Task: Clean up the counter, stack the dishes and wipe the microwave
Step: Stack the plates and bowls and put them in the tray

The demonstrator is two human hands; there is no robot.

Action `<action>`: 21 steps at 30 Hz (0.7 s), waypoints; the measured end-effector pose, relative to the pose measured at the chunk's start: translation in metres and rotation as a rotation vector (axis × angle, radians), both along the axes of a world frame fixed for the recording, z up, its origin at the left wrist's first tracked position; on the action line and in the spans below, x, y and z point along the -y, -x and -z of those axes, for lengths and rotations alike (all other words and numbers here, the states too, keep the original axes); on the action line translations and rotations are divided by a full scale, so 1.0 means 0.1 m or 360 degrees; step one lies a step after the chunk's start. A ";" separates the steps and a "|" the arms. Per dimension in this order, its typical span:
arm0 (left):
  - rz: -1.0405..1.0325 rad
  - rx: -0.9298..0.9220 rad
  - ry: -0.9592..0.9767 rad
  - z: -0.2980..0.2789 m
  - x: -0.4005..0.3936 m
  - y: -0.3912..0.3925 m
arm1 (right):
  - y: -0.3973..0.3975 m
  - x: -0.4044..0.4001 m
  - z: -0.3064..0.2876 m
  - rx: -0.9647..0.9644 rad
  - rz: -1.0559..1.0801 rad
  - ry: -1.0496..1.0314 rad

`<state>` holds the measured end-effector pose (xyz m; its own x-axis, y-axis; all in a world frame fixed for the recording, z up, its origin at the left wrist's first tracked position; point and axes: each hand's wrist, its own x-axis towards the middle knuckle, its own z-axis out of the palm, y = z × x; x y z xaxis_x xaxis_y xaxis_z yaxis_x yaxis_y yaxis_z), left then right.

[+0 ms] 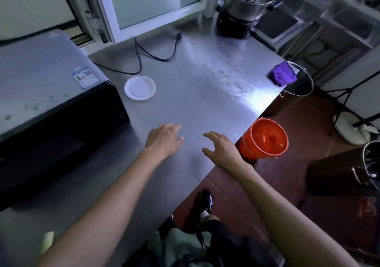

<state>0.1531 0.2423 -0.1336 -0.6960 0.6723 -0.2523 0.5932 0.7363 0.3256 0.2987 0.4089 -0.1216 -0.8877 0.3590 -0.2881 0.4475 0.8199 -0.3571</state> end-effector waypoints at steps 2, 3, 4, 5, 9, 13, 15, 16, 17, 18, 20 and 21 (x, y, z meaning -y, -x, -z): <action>-0.0106 0.0014 -0.0001 0.03 0.09 0.11 | 0.21 -0.01 0.03 0.0024 -0.0099 0.0019; -0.0152 0.0028 -0.0002 0.04 0.14 0.15 | 0.30 -0.01 0.04 0.0033 -0.0139 0.0028; -0.0197 0.0039 -0.0001 0.05 0.18 0.20 | 0.39 -0.02 0.05 0.0039 -0.0177 0.0034; -0.0239 0.0042 0.0004 0.07 0.21 0.24 | 0.49 -0.03 0.07 0.0039 -0.0215 0.0037; -0.0421 0.0049 0.0024 0.09 0.24 0.41 | 0.90 -0.10 0.15 0.0013 -0.0378 0.0058; -0.0600 0.0012 0.0066 0.06 0.17 0.58 | 1.37 -0.25 0.27 0.0038 -0.0550 0.0086; -0.0673 0.0035 0.0096 0.04 0.11 0.64 | 1.62 -0.34 0.33 0.0031 -0.0634 0.0112; -0.0705 0.0046 0.0113 0.04 0.09 0.67 | 1.75 -0.38 0.36 0.0034 -0.0678 0.0121; -0.0741 0.0053 0.0126 0.04 0.06 0.70 | 1.87 -0.41 0.39 0.0043 -0.0722 0.0125; -0.0786 0.0058 0.0132 0.04 0.03 0.73 | 2.00 -0.45 0.42 0.0056 -0.0769 0.0124; -0.0896 0.0060 0.0130 0.05 -0.02 0.81 | 2.24 -0.51 0.48 0.0080 -0.0875 0.0108; -0.0946 0.0059 0.0130 0.06 -0.05 0.84 | 2.36 -0.53 0.51 0.0092 -0.0924 0.0097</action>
<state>0.0692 0.2476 -0.1396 -0.9365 0.1480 -0.3180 0.0615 0.9618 0.2667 0.0628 0.4622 -0.1725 -0.9163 -0.2003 -0.3468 -0.0488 0.9154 -0.3997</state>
